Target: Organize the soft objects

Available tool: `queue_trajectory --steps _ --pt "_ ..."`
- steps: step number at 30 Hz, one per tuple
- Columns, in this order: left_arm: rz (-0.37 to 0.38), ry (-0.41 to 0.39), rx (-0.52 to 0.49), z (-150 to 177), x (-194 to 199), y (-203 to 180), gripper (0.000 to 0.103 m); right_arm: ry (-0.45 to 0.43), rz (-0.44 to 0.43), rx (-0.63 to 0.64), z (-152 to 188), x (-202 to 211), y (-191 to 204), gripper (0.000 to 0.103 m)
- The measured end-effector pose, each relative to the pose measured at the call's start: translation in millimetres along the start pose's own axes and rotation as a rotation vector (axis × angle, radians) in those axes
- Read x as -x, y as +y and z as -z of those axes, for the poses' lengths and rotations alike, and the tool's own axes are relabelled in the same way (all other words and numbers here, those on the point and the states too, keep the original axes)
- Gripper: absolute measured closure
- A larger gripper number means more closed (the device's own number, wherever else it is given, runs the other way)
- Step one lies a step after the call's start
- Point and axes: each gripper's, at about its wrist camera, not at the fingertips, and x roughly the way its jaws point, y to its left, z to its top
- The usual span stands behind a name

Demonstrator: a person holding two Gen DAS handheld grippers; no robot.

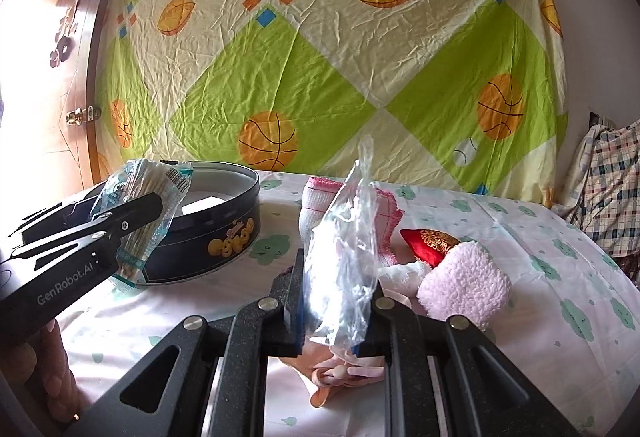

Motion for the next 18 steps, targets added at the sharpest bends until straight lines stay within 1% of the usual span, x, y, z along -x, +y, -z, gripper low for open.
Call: queue_trajectory --steps 10,18 --pt "-0.024 0.016 0.044 0.3 1.0 18.7 0.067 -0.004 -0.034 0.023 -1.8 -1.8 16.7 0.086" --pt "-0.033 0.014 0.056 2.4 3.3 26.7 0.067 -0.003 -0.064 0.037 -2.5 -3.7 29.9 0.086"
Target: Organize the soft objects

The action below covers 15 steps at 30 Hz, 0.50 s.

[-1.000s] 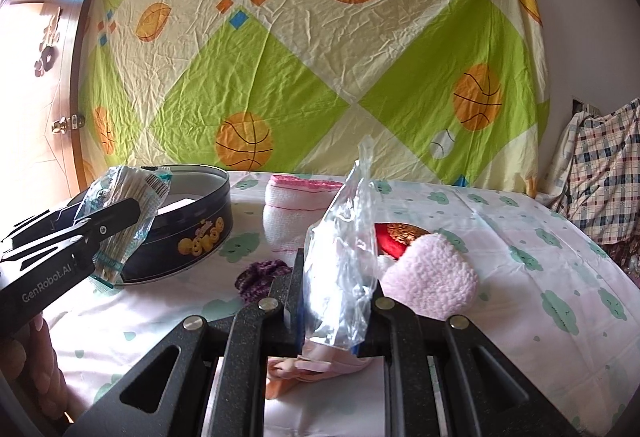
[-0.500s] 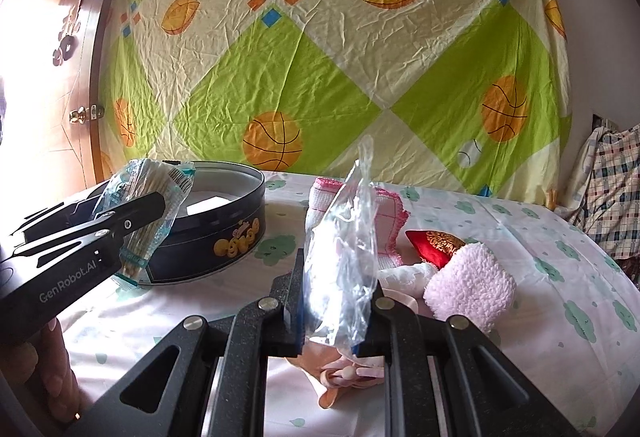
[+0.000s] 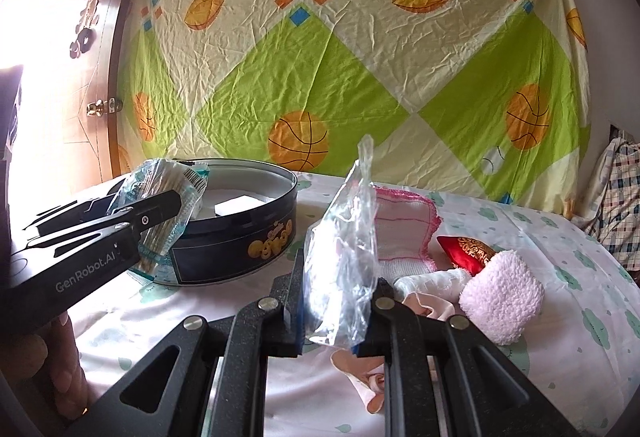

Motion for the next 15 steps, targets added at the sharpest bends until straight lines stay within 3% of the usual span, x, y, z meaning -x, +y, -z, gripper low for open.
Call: queue_trajectory --steps 15 --pt "-0.010 0.007 0.038 1.2 1.0 17.6 0.067 0.007 -0.040 0.015 -1.5 -4.1 16.3 0.086"
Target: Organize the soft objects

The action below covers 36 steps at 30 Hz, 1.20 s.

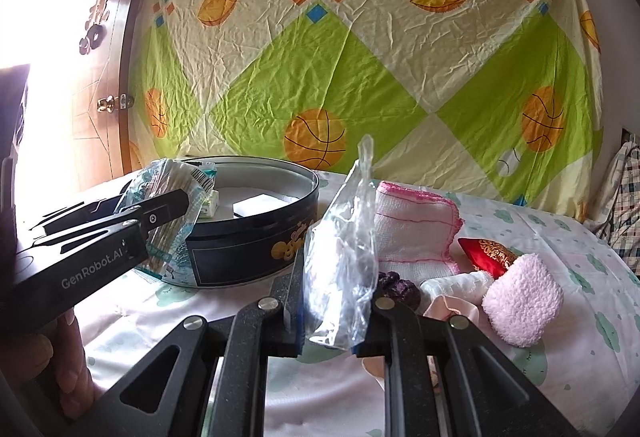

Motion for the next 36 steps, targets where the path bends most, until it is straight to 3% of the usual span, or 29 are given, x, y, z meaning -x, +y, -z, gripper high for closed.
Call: queue_trajectory --steps 24,36 --pt "-0.038 -0.015 0.031 -5.9 1.6 27.9 0.067 0.032 -0.108 0.043 -6.6 -14.6 34.2 0.086" --pt "-0.040 -0.005 0.040 -8.7 -0.4 39.2 0.067 0.094 -0.168 0.027 -10.6 -26.0 35.7 0.086"
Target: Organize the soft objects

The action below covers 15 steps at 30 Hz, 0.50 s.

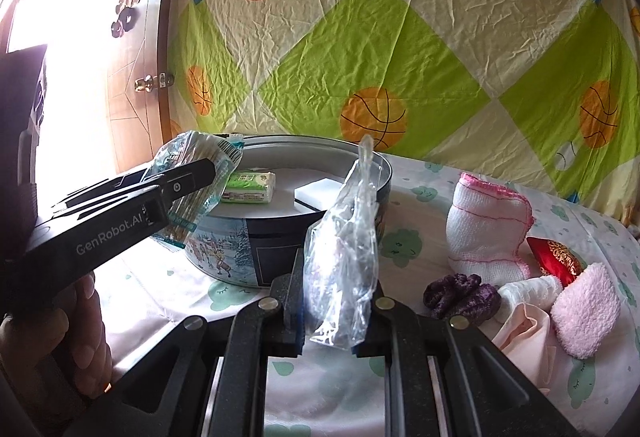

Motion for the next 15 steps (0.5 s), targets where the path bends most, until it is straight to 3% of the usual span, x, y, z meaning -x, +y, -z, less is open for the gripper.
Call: queue_trajectory --steps 6,15 --pt "0.022 0.020 0.015 -5.2 -2.4 7.5 0.067 0.014 -0.030 0.007 -12.2 -4.1 1.2 0.086" --pt "0.060 0.104 -0.006 -32.9 -21.4 20.4 0.067 0.031 -0.089 0.003 -64.0 -23.5 -9.9 0.086"
